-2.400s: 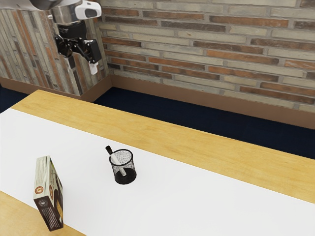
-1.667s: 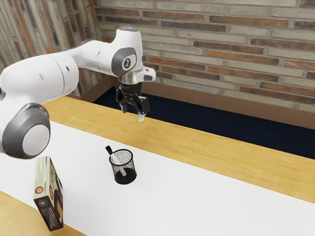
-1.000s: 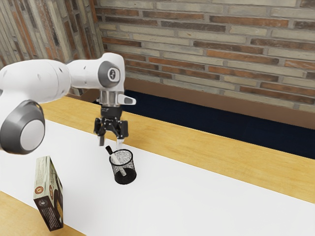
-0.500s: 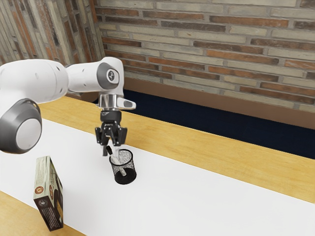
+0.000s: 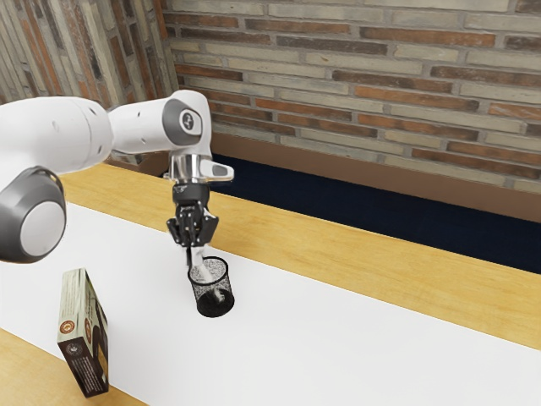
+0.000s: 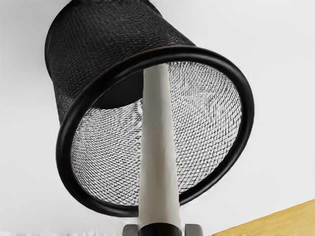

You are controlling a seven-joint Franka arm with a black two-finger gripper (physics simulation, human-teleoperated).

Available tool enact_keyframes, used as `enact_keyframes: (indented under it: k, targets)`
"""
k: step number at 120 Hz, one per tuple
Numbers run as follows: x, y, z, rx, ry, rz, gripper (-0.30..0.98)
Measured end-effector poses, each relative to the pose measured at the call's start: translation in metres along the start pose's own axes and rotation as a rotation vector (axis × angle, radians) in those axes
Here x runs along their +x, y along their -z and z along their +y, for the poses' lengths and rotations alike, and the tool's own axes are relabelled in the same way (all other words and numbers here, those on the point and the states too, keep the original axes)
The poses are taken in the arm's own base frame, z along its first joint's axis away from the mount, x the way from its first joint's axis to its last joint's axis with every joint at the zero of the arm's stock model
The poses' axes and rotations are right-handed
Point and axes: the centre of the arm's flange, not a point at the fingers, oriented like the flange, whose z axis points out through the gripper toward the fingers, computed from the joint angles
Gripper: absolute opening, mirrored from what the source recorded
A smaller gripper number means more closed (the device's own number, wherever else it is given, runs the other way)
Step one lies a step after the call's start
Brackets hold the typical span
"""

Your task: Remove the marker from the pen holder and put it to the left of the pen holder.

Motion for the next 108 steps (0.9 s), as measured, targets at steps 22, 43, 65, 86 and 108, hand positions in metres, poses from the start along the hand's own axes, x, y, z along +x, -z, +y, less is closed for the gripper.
enact_keyframes:
  k: [22, 43, 65, 86, 108]
  targets:
    - [-0.085, 0.056, 0.037, 0.029, -0.033, 0.093, -0.07]
    - [-0.183, 0.086, 0.035, 0.083, 0.009, 0.163, -0.07]
    - [-0.196, 0.080, -0.027, 0.182, 0.112, 0.204, -0.07]
    - [-0.173, 0.061, -0.063, 0.272, 0.046, 0.294, -0.07]
    - [-0.167, 0.035, -0.079, 0.354, -0.082, 0.435, -0.08]
